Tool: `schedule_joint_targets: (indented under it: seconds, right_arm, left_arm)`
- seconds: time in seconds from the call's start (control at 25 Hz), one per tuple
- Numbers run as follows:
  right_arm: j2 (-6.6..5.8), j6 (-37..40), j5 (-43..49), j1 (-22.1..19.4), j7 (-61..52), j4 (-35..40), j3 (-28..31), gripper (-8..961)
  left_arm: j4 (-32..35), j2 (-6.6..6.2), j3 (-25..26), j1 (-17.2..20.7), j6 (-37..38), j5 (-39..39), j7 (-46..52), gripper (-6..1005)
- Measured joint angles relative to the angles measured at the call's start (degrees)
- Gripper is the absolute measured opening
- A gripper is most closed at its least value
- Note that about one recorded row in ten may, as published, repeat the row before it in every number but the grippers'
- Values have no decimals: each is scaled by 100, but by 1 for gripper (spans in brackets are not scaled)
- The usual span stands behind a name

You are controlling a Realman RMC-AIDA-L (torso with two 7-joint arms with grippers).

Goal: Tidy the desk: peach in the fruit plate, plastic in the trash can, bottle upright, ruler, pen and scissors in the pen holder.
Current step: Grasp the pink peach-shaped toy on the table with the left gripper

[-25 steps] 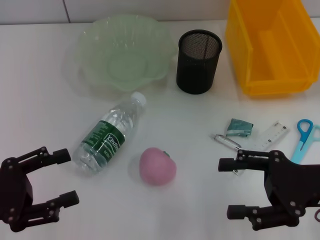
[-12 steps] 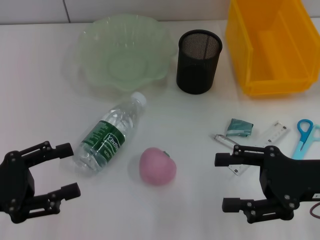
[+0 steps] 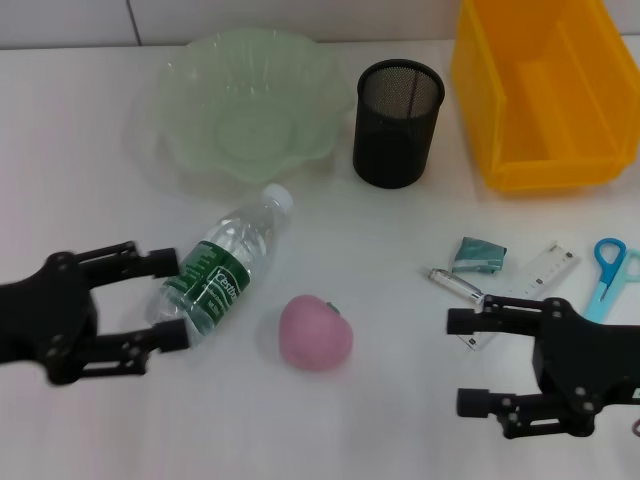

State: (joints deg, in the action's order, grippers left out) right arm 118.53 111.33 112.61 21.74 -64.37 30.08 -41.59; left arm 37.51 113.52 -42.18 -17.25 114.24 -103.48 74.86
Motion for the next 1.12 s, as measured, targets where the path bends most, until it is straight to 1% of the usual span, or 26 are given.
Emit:
schedule_joint_targets:
  seconds: [0.08,0.12,0.16,0.2,0.24,0.28,0.32,0.36,0.4,0.44,0.48,0.52,0.6,0.64,0.72,0.76,0.8,0.84,0.88,0.92,1.0,1.04,1.08,1.12]
  right_arm:
    - [-58,-35,43,-111,-80,20,83,793]
    - [-81,-48,58,-163,-94,27,138,793]
    - [-111,-54,62,-244,-100,34,220,793]
    - [-132,-48,70,-318,-124,58,309,793]
    - [-147,-29,88,-385,-167,93,391,794]
    - [-156,-3,118,-445,-223,148,468,794]
    - [-159,20,174,-501,-286,208,547,794]
    - [-159,27,246,-547,-340,277,640,794]
    - [-155,26,361,-582,-370,321,759,794]
    - [-152,19,456,-606,-384,353,866,794]
    - [-151,5,587,-619,-385,362,1013,794]
    - [-151,-8,692,-627,-386,367,1147,794]
    - [-151,-47,836,-637,-387,363,1332,794]
    - [-151,-71,867,-641,-387,363,1381,793]
    - [-151,-139,876,-649,-388,365,1416,793]
    - [-152,-169,878,-652,-388,369,1427,793]
    - [-152,-207,881,-652,-389,368,1437,793]
    - [-153,-239,883,-652,-389,366,1442,793]
    - [-153,-271,885,-652,-390,358,1441,793]
    - [-154,-294,886,-648,-390,352,1433,793]
    - [-155,-316,886,-629,-391,350,1409,793]
    - [-155,-321,886,-613,-391,352,1404,792]
    - [-155,-328,886,-596,-392,354,1399,792]
    - [-155,-336,886,-575,-392,352,1399,792]
  left_arm:
    - [272,101,-57,-221,-32,-115,310,775]
    - [449,192,-92,-424,-82,-259,480,774]
    - [525,234,-97,-527,-106,-330,546,773]
    - [626,337,-104,-800,-163,-512,660,772]
    - [646,379,-105,-939,-197,-587,693,771]
    - [646,379,-105,-939,-197,-587,693,769]
    - [666,434,-111,-1180,-288,-769,752,768]
    - [666,434,-111,-1180,-288,-769,752,767]
    - [663,476,-127,-1471,-442,-989,814,766]
    - [663,476,-127,-1471,-442,-989,814,765]
    - [509,494,-310,-1977,-1009,-1424,965,763]
    - [461,496,-470,-2101,-1236,-1517,1027,762]
    - [461,496,-470,-2101,-1236,-1517,1027,760]
    - [439,496,-743,-2249,-1527,-1618,1134,759]
    - [439,496,-743,-2249,-1527,-1618,1134,756]
    - [569,504,-1521,-2417,-1940,-1786,1370,755]
    - [569,504,-1521,-2417,-1940,-1786,1370,754]
    - [688,523,-1952,-2450,-2147,-1843,1514,753]
    - [688,523,-1952,-2450,-2147,-1843,1514,752]
    - [730,535,-2254,-2456,-2323,-1850,1601,750]
    - [730,535,-2254,-2456,-2323,-1850,1601,748]
    - [775,539,-2927,-2468,-2757,-1856,1822,747]
    - [781,539,-3156,-2469,-2907,-1860,1920,746]
    - [781,539,-3156,-2469,-2907,-1860,1920,745]
